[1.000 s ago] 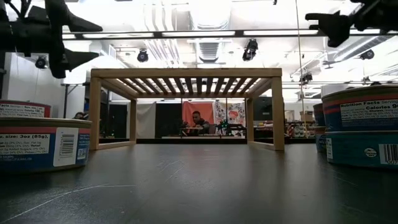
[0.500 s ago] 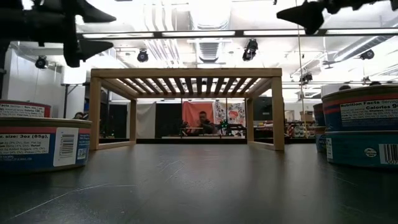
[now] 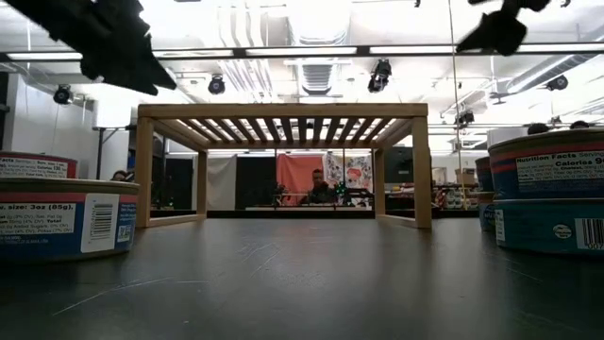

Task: Stack canned seafood by type on shelf
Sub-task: Put the blue and pink tuna can on the shelf

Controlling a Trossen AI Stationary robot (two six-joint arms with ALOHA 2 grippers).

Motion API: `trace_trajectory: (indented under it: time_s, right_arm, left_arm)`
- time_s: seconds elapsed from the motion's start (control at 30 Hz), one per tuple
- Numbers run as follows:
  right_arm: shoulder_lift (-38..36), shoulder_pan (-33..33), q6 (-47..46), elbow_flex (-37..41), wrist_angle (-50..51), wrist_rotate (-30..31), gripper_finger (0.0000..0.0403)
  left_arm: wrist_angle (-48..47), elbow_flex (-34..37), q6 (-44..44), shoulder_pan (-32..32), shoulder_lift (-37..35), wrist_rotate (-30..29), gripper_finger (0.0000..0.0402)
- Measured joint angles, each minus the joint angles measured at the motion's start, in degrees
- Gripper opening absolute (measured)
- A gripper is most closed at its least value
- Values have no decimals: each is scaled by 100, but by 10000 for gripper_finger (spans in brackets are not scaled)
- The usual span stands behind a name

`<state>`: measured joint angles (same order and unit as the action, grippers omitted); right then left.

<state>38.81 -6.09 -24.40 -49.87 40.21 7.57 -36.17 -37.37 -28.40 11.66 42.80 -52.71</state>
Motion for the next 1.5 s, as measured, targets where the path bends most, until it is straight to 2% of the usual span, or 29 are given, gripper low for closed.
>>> trace_trajectory:
  time_s: [0.07, 0.23, 0.43, 0.67, 0.87, 1.17, 1.3, 1.4, 1.5]
  right_arm:
    - [0, 0, -46, -10, 202, -2, 352]
    - [39, 0, -61, 47, 186, -1, 352]
    - [227, 0, -70, 48, -252, -1, 352]
    - [491, 0, -148, 47, -451, -29, 352]
    - [768, 9, -218, 44, -273, -26, 352]
    - [1177, 61, -854, -128, -87, -10, 352]
    - [1237, -21, -1306, -314, 542, -2, 352]
    - [1221, -118, -1409, -329, 758, -5, 352]
    - [1197, -209, -1416, -329, 799, 1, 352]
  left_arm:
    - [-119, -286, -103, -4, 177, 16, 351]
    - [-121, -951, 567, -4, 604, 22, 351]
    - [-140, -1565, 985, -2, 991, -66, 351]
    - [-379, -1520, 511, 68, 1157, -87, 351]
    - [-327, -1459, 179, 592, 1496, -310, 351]
    - [-222, -1632, 828, 732, 2186, -309, 351]
    - [-87, -1697, 642, 732, 2499, 77, 351]
    - [-71, -1726, 174, 737, 2686, 703, 351]
    - [-66, -1735, 84, 753, 2863, 1172, 351]
